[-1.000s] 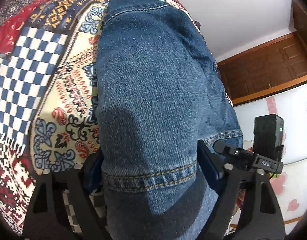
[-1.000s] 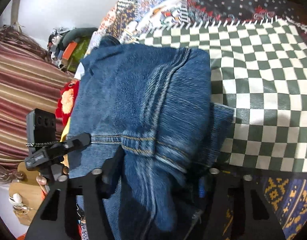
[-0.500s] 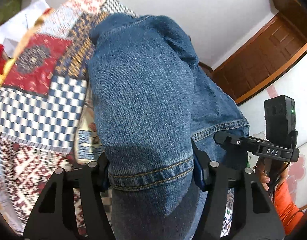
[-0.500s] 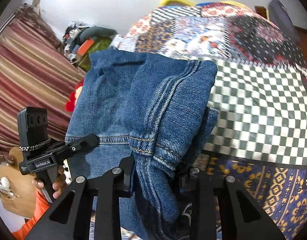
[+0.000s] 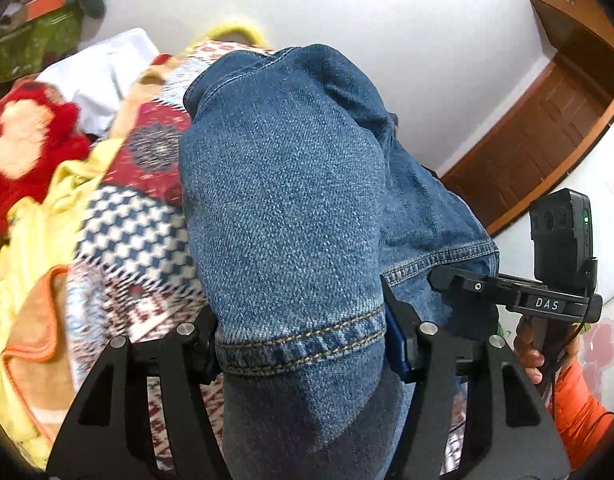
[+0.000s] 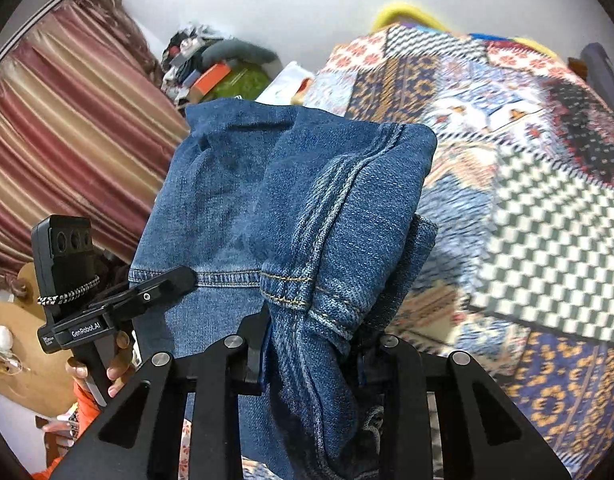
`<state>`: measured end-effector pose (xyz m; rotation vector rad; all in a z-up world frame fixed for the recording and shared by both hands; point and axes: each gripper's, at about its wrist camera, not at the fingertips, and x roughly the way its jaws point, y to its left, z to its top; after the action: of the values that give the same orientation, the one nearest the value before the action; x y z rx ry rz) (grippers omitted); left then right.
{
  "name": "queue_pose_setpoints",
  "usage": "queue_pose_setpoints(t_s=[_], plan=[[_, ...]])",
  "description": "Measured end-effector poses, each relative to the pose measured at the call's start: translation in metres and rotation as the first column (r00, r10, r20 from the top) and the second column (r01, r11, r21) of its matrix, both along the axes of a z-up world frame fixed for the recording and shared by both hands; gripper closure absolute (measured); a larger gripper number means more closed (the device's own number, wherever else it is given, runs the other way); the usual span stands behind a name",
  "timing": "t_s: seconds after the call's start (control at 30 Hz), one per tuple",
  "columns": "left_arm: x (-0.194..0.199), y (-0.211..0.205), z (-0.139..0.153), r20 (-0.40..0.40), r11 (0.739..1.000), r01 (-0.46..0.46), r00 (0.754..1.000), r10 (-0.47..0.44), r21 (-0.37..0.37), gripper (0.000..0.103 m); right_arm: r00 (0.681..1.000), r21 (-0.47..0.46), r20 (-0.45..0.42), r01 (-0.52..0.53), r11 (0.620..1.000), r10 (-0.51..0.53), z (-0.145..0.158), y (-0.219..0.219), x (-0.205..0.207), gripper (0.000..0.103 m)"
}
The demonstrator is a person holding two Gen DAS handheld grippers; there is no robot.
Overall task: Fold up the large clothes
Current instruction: 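Lift the folded jacket with both grippers and carry it toward the yellow blanket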
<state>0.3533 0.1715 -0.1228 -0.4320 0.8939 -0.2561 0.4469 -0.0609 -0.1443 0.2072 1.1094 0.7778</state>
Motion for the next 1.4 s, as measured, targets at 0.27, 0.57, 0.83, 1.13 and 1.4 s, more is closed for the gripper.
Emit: queue_pose_setpoints(t_s=[0.27, 0.57, 0.83, 1.13, 1.4], plan=[[-0.010, 0.048, -0.051, -0.089, 0.996, -0.079, 0.993, 0.075, -0.036, 0.041, 0.996, -0.063, -0.063, -0.065, 0.996, 0.061, -0.039, 0.060, -0.006, 0.077], [-0.002, 0.084, -0.124, -0.201, 0.989, -0.128, 0.973, 0.111, -0.074, 0.039, 0.987, -0.147, -0.112, -0.130, 0.981, 0.114, -0.093, 0.100, 0.006, 0.079], [-0.017, 0.093, -0.145, -0.212, 0.986, -0.145, 0.969, 0.124, -0.087, 0.029, 0.974, -0.123, -0.198, -0.138, 0.983, 0.112, -0.127, 0.084, 0.018, 0.074], [-0.041, 0.070, -0.096, -0.118, 0.967, -0.164, 0.975, 0.189, 0.196, 0.029, 0.986, -0.305, 0.025, -0.151, 0.940, 0.166, -0.085, 0.073, -0.015, 0.070], [-0.051, 0.071, -0.039, 0.057, 0.945, -0.213, 0.977, 0.205, 0.248, 0.026, 0.920, -0.322, 0.275, -0.184, 0.929, 0.278, -0.032, 0.095, -0.053, 0.070]])
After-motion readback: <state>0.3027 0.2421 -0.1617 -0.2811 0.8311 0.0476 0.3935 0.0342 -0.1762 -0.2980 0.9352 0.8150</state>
